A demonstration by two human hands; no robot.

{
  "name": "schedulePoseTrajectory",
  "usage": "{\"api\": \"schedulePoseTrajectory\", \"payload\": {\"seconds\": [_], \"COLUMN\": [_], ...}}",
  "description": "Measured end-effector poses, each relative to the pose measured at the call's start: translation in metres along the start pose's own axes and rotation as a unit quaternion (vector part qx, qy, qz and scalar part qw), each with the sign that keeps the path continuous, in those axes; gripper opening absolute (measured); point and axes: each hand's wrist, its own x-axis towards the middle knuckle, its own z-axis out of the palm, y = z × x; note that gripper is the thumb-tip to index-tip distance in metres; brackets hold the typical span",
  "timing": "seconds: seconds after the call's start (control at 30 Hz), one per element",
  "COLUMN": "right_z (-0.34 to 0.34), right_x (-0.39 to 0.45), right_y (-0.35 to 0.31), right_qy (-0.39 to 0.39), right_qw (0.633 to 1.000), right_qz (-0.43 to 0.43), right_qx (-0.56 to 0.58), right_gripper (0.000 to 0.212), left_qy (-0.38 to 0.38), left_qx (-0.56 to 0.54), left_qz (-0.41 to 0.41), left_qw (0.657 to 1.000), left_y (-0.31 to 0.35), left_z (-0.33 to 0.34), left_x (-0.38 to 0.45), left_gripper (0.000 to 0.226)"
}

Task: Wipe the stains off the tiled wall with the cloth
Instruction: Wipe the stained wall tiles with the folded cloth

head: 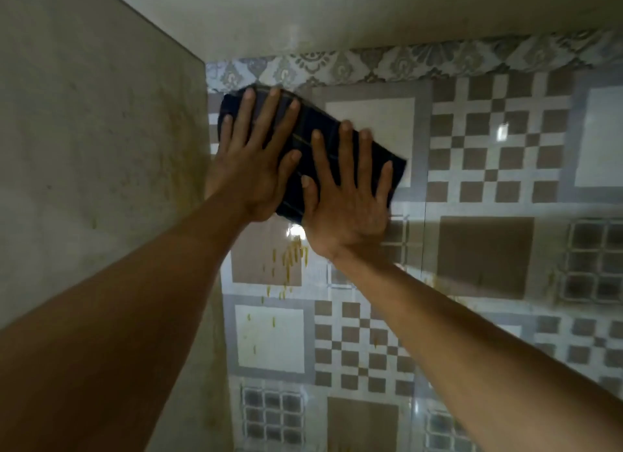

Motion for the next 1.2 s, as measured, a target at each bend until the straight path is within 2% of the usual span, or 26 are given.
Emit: {"api": "schedulePoseTrajectory", "payload": {"seconds": [0.13, 0.23, 0.37, 0.43, 0.47, 0.53, 0.6, 0.67, 0.73, 0.83, 1.0, 1.2], "right_z": [-0.010, -0.016, -0.029, -0.033, -0.033, -0.033, -0.032, -0.032, -0.028, -0.015, -0.003, -0.006], "right_x": [0.007, 0.010, 0.017, 0.021, 0.024, 0.029, 0.031, 0.033, 0.034, 0.030, 0.026, 0.025], "right_y": [0.019, 0.021, 0.030, 0.026, 0.025, 0.020, 0.013, 0.005, -0.005, -0.017, -0.016, -0.001], "right_qy": [-0.033, -0.046, -0.072, -0.105, -0.113, -0.114, -0.110, -0.116, -0.159, -0.186, -0.120, -0.123], "right_qw": [0.988, 0.979, 0.953, 0.917, 0.904, 0.890, 0.882, 0.875, 0.872, 0.870, 0.866, 0.848], "right_qz": [-0.152, -0.199, -0.294, -0.384, -0.409, -0.432, -0.443, -0.457, -0.457, -0.451, -0.469, -0.496], "right_qx": [-0.020, -0.018, -0.013, -0.040, -0.057, -0.094, -0.118, -0.108, -0.079, -0.065, -0.123, -0.137], "right_gripper": [0.056, 0.056, 0.052, 0.049, 0.048, 0.046, 0.043, 0.041, 0.044, 0.051, 0.057, 0.064], "left_qy": [0.005, 0.027, 0.051, 0.056, 0.061, 0.072, 0.101, 0.147, 0.171, 0.179, 0.194, 0.194], "left_qx": [-0.034, -0.085, -0.148, -0.143, -0.128, -0.078, -0.038, -0.082, -0.143, -0.168, -0.164, -0.159], "left_qz": [-0.152, -0.226, -0.348, -0.438, -0.459, -0.460, -0.408, -0.355, -0.362, -0.411, -0.454, -0.495], "left_qw": [0.988, 0.970, 0.924, 0.886, 0.877, 0.882, 0.907, 0.920, 0.905, 0.878, 0.854, 0.832], "left_y": [0.024, 0.041, 0.089, 0.110, 0.116, 0.114, 0.103, 0.098, 0.100, 0.104, 0.110, 0.135], "left_z": [0.021, 0.032, 0.047, 0.053, 0.054, 0.053, 0.056, 0.064, 0.071, 0.085, 0.097, 0.100], "left_x": [-0.046, -0.061, -0.088, -0.107, -0.112, -0.114, -0.114, -0.112, -0.115, -0.128, -0.139, -0.142], "left_gripper": [0.063, 0.063, 0.062, 0.063, 0.064, 0.064, 0.060, 0.053, 0.051, 0.058, 0.061, 0.064]}}
